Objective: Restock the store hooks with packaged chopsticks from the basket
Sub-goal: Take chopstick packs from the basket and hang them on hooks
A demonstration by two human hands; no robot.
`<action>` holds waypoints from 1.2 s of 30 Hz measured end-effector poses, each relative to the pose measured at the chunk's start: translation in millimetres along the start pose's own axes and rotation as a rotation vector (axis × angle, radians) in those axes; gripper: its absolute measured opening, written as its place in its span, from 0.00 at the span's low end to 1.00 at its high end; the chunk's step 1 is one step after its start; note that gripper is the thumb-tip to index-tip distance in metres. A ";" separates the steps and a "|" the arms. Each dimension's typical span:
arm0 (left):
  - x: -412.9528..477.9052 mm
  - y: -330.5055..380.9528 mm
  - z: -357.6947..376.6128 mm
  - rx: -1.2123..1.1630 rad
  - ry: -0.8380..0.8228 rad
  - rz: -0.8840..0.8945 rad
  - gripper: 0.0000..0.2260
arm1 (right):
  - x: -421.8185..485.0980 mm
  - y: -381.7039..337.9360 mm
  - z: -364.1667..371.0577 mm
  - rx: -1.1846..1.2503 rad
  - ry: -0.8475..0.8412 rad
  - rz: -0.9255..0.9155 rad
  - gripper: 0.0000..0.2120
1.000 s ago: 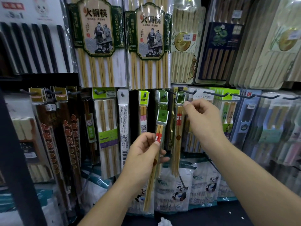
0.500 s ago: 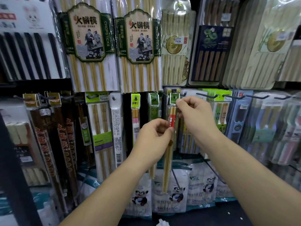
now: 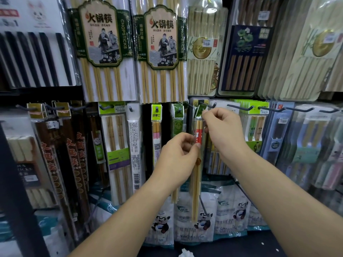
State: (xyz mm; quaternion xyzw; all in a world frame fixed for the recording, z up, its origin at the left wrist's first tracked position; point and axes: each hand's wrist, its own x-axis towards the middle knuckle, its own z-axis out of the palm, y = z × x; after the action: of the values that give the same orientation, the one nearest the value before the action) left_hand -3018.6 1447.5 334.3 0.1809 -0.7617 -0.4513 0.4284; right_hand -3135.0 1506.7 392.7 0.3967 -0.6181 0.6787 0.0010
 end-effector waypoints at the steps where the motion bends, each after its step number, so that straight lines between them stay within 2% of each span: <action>1: -0.1 -0.6 0.2 0.004 0.001 0.004 0.02 | 0.7 0.3 0.3 0.005 0.001 -0.001 0.12; 11: 1.1 -8.0 0.6 0.073 0.001 -0.002 0.01 | 4.4 6.8 2.8 -0.018 -0.009 -0.014 0.13; 15: 2.1 -9.6 3.9 0.229 0.005 -0.001 0.03 | 5.9 14.5 2.5 -0.064 -0.017 -0.035 0.13; 17: 2.4 -8.4 5.6 0.390 0.019 0.054 0.05 | 6.4 17.7 0.7 -0.073 -0.030 -0.053 0.12; 19: 2.4 -5.4 9.0 0.538 0.038 0.104 0.10 | 5.7 20.2 -0.4 -0.095 -0.036 -0.081 0.10; 22: 3.6 -0.1 15.9 0.622 0.036 0.078 0.15 | 4.7 25.5 0.4 -0.109 -0.016 -0.108 0.10; 26: 5.1 0.8 25.5 0.644 -0.019 -0.009 0.08 | 5.8 34.7 3.6 -0.043 -0.035 -0.060 0.09; 31: 1.9 -1.5 39.6 0.614 -0.030 -0.089 0.16 | 11.9 40.0 4.9 -0.091 -0.059 -0.123 0.05; 36: 9.5 -3.7 47.8 0.499 -0.037 -0.151 0.16 | 23.5 47.7 10.4 -0.086 -0.086 -0.131 0.01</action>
State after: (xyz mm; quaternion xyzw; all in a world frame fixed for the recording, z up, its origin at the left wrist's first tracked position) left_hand -3063.4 1464.7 325.0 0.3291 -0.8414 -0.2833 0.3216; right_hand -3169.0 1475.2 364.6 0.4645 -0.6190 0.6323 0.0357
